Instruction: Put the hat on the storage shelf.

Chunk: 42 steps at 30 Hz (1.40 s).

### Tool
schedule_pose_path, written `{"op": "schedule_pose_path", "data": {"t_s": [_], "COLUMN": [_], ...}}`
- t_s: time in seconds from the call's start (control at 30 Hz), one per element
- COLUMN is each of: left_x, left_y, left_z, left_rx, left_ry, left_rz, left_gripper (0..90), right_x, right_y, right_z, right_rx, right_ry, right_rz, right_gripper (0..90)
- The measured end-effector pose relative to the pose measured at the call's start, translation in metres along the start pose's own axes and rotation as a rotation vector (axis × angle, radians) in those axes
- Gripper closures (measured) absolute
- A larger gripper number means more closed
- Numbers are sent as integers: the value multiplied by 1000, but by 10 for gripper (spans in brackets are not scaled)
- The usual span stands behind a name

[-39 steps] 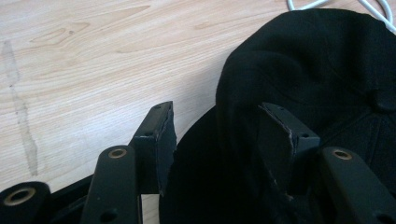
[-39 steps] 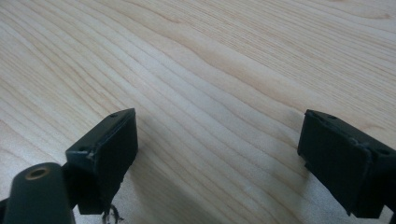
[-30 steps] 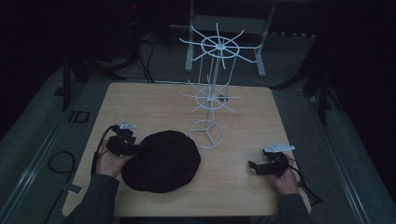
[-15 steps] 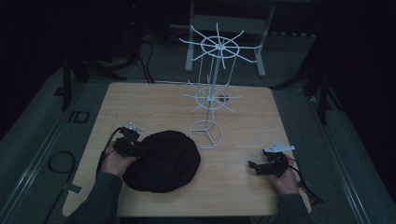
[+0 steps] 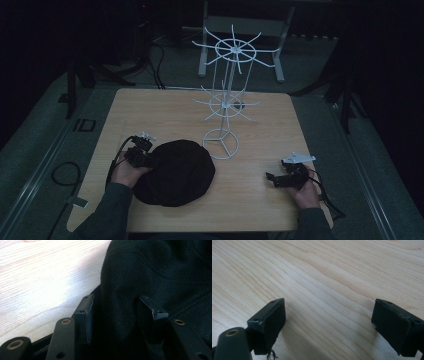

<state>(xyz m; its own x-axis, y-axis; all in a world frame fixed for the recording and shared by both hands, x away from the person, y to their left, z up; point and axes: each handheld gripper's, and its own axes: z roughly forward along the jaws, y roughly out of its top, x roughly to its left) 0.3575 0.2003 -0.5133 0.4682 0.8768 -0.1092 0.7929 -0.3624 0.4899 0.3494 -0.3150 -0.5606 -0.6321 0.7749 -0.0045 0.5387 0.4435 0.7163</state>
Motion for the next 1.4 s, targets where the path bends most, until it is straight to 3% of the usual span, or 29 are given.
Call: {"op": "schedule_pose_path", "data": {"t_s": [0.2,0.3,0.47,0.63,0.73,1.07,1.4], "left_x": [1,0,-7,-18,-20,-4,3], "left_y": [0,0,2,5,5,-1,-3], "left_z": [1,1,1,1,0,-7,-10], "left_rx": [6,8,36,68,61,-19,-53], "left_ry": [-32,-25,42,142,162,44,-23], "left_rz": [5,1,37,104,116,17,-29], "left_gripper": [488,485,554,681,744,794,805], "right_x": [0,0,0,0,0,0,0], "right_y": [0,0,0,0,0,0,0], "right_z": [0,0,0,0,0,0,0], "right_rx": [-1,0,0,0,0,0,0], "right_ry": [0,0,0,0,0,0,0], "right_rz": [-1,-1,0,0,0,0,0], "right_gripper": [120,119,119,120,120,120,120]}}
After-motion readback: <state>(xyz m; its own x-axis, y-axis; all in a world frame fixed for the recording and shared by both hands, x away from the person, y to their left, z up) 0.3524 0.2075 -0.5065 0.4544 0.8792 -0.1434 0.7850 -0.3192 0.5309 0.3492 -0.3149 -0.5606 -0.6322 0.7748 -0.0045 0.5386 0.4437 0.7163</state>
